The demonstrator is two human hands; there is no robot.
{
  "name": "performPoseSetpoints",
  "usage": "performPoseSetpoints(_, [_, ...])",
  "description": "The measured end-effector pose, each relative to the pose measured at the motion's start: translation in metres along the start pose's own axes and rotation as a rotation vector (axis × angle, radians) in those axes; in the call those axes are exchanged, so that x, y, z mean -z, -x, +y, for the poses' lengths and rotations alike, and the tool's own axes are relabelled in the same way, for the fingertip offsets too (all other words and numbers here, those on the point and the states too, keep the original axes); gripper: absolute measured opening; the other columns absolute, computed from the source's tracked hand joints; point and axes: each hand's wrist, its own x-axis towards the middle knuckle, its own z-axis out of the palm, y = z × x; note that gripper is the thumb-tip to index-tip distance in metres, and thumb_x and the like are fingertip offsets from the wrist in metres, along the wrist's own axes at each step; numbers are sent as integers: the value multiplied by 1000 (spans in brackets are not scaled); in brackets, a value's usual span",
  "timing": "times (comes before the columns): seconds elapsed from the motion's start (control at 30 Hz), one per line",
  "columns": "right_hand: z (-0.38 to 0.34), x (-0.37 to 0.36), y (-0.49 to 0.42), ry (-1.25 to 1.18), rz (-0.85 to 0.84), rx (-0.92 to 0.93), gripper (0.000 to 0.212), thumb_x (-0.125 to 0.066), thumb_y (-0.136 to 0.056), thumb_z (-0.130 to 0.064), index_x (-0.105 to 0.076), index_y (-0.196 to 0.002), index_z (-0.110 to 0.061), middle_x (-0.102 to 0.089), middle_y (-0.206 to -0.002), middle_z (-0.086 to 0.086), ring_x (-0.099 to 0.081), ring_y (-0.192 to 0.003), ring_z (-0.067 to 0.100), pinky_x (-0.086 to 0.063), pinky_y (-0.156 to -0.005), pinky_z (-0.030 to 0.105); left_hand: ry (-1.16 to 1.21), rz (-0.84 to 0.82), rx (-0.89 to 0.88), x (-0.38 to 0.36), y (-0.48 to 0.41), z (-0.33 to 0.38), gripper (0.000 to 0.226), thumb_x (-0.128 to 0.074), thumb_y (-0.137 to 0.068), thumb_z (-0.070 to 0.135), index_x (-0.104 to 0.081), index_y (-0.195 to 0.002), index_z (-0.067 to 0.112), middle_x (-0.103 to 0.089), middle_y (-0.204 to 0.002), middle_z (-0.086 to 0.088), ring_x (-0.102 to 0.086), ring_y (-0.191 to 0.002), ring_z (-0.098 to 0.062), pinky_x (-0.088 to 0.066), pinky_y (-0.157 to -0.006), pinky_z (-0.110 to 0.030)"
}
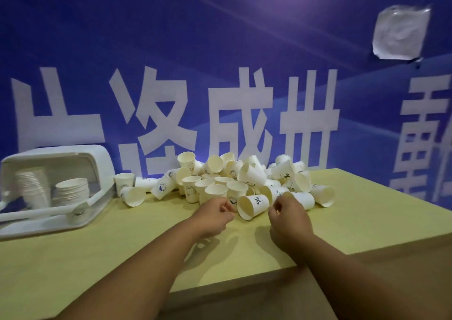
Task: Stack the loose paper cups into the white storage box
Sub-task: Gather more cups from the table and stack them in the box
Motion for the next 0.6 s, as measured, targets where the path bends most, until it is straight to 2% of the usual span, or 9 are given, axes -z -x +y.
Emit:
performPoseSetpoints(0.07, [23,6,-4,62,-17,-20,8,-58,-90,-32,-55,-97,-29,-49,-106,-5,-54,-87,14,-55,-75,36,75,-34,19,-20,-10,8,10,-62,-96,20,-66,-104,25,-64,-103,-1,-62,-71,-17,-50,-66,-29])
performPoseSetpoints(0.13, [43,9,-11,153,-108,-72,40,-58,-90,-34,-52,-129,-31,-35,-136,4,-44,-122,25,-49,-97,39,150,-63,58,-38,-18,16,18,-61,-98,16,-66,-114,24,-61,-98,-4,-56,-64,-15,-47,-59,-27])
performPoseSetpoints(0.2, [56,10,-17,243,-172,-92,59,-58,-90,-40,-39,-146,-37,-16,-155,9,-23,-140,33,-41,-107,44,230,-109,106,-54,-24,24,31,-58,-101,9,-61,-130,20,-54,-84,-5,-47,-56,-13,-42,-50,-24])
performPoseSetpoints(0.27, [60,10,-20,278,-205,-76,66,-58,-90,-45,-29,-148,-44,-6,-161,8,-17,-142,36,-39,-109,46,269,-125,131,-67,-32,28,41,-55,-103,4,-52,-142,17,-48,-75,-5,-41,-55,-13,-38,-48,-21])
performPoseSetpoints(0.33, [60,7,-22,284,-224,-59,68,-57,-88,-45,-23,-148,-47,-4,-162,7,-19,-141,36,-39,-108,47,287,-113,147,-76,-39,29,49,-54,-103,4,-46,-149,16,-49,-77,-6,-43,-59,-13,-40,-51,-22])
performPoseSetpoints(0.43, [59,3,-24,302,-243,-84,75,-55,-89,-47,-19,-153,-31,-2,-165,2,-21,-142,32,-38,-109,46,306,-71,156,-81,-45,27,53,-56,-101,6,-44,-152,17,-58,-86,-10,-53,-65,-15,-49,-61,-30])
performPoseSetpoints(0.5, [59,2,-25,303,-228,-96,79,-55,-89,-48,-19,-154,-19,-2,-166,1,-21,-143,31,-38,-110,46,334,-13,150,-81,-47,24,50,-55,-100,4,-49,-147,18,-64,-88,-14,-56,-65,-19,-50,-67,-35])
performPoseSetpoints(0.6, [56,3,-22,233,-128,-91,82,-59,-87,-47,-22,-153,-15,-16,-163,2,-25,-139,31,-38,-108,45,314,107,120,-75,-44,19,32,-55,-96,7,-63,-123,23,-71,-98,-11,-61,-64,-21,-54,-65,-35])
